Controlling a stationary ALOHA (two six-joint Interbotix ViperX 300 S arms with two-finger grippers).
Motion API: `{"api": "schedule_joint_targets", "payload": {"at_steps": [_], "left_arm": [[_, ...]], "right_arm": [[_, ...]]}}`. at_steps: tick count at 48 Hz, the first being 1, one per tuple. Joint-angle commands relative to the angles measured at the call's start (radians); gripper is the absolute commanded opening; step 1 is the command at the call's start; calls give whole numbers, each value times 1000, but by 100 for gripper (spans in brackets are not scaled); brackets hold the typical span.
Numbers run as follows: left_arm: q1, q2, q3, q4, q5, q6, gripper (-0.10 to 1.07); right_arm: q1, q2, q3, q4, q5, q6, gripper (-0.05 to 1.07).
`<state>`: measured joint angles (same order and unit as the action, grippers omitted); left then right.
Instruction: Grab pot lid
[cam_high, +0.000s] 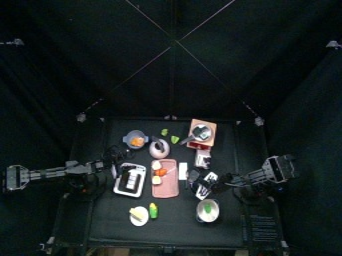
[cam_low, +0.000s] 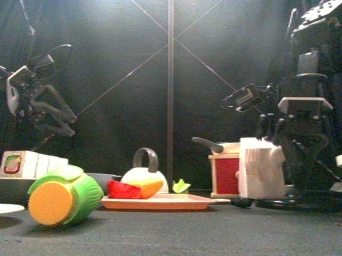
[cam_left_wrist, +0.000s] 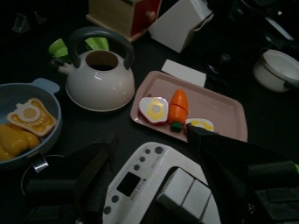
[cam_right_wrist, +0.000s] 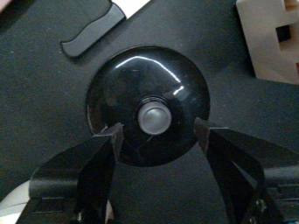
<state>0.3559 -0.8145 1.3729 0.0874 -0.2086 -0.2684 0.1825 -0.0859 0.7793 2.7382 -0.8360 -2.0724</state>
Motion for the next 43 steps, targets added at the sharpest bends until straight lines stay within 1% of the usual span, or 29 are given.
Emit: {"api": "schedule_joint_targets", "payload": {"at_steps": [1,15,35,43], "left_arm": [[5,2,-12,-2,-9,2,96],[5,2,-12,-2,-9,0,96],[5,2,-12,-2,-9,0,96],[5,2,-12,-2,-9,0,96]], "right_arm": [[-5,-11,-5,-2,11,2,93],[-18,12,-2,-5,74,2,82],[-26,28,-2,-11,78,0,80],[-26,28,-5,-11,78,-2,74]]}}
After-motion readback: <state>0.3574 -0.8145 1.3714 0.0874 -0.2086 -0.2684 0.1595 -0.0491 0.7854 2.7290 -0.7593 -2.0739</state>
